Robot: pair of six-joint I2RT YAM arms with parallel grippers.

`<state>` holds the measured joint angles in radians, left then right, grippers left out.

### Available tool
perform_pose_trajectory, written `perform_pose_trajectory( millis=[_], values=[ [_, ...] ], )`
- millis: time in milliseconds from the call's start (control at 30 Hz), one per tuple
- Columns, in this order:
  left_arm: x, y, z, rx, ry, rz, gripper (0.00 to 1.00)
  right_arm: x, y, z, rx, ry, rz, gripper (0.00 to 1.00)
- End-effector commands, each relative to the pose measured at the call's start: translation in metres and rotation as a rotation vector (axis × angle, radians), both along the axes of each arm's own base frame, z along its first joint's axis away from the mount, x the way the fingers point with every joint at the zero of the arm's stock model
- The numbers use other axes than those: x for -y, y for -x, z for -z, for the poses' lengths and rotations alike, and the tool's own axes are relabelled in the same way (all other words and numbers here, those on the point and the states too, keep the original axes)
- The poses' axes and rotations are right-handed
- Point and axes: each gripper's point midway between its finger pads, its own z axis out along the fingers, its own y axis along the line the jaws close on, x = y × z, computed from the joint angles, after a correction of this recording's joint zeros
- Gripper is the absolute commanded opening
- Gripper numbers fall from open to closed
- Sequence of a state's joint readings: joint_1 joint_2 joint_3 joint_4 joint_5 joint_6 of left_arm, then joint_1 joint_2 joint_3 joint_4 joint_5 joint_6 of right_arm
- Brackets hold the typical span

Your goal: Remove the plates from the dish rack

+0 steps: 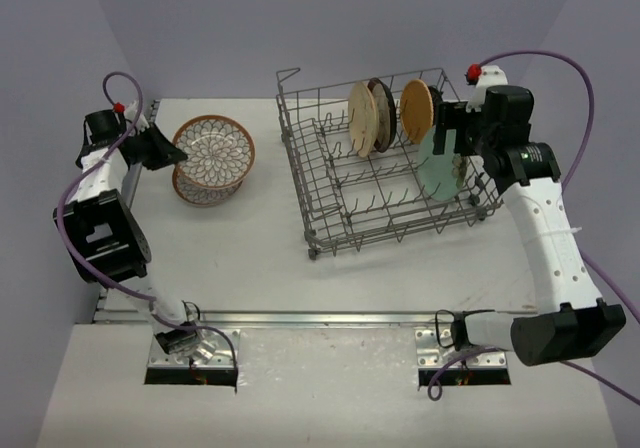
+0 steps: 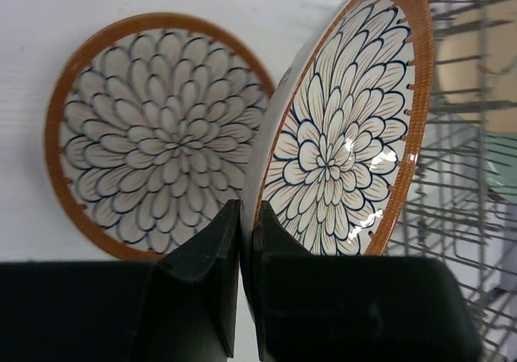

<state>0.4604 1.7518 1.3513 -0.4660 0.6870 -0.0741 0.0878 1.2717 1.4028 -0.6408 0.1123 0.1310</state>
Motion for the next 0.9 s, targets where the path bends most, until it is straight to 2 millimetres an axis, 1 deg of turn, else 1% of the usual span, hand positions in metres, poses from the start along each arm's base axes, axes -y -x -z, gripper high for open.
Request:
perform_pose_trajectory(
  millis=[0,100,333,400,533,567,600,733,867],
  values=[
    [-0.022,-0.019,-0.008,0.064,-0.064,-0.051,0.00,0.018,-0.001,-0.003,0.019,-0.029,0.020,0.99],
    [-0.030,-0.025,0.012,0.027,-0.060,-0.073,0.00,0.028,0.000,0.008,-0.011,-0.057,0.029,0.99],
    [-0.043,-0.029,0.042,-0.026,-0.027,-0.098,0.00,0.033,0.002,0.021,-0.052,-0.087,0.016,0.99],
    [-0.045,-0.029,0.050,-0.045,-0.026,-0.106,0.07,0.033,0.002,0.023,-0.066,-0.097,0.008,0.99],
    [-0.048,-0.026,0.058,-0.058,-0.043,-0.118,0.42,0.030,-0.001,0.030,-0.095,-0.125,-0.011,0.99],
    [-0.050,-0.025,0.059,-0.058,-0.053,-0.121,0.47,0.030,-0.003,0.032,-0.104,-0.126,-0.010,0.99],
    [-0.051,-0.024,0.059,-0.059,-0.064,-0.124,0.51,0.031,-0.004,0.035,-0.114,-0.127,-0.008,0.99],
    [-0.060,-0.018,0.056,-0.055,-0.139,-0.137,0.58,0.037,-0.011,0.047,-0.148,-0.105,0.009,0.95],
    [-0.061,-0.014,0.031,0.004,-0.209,-0.122,0.63,0.043,-0.021,0.047,-0.138,-0.072,0.024,0.90]
  ],
)
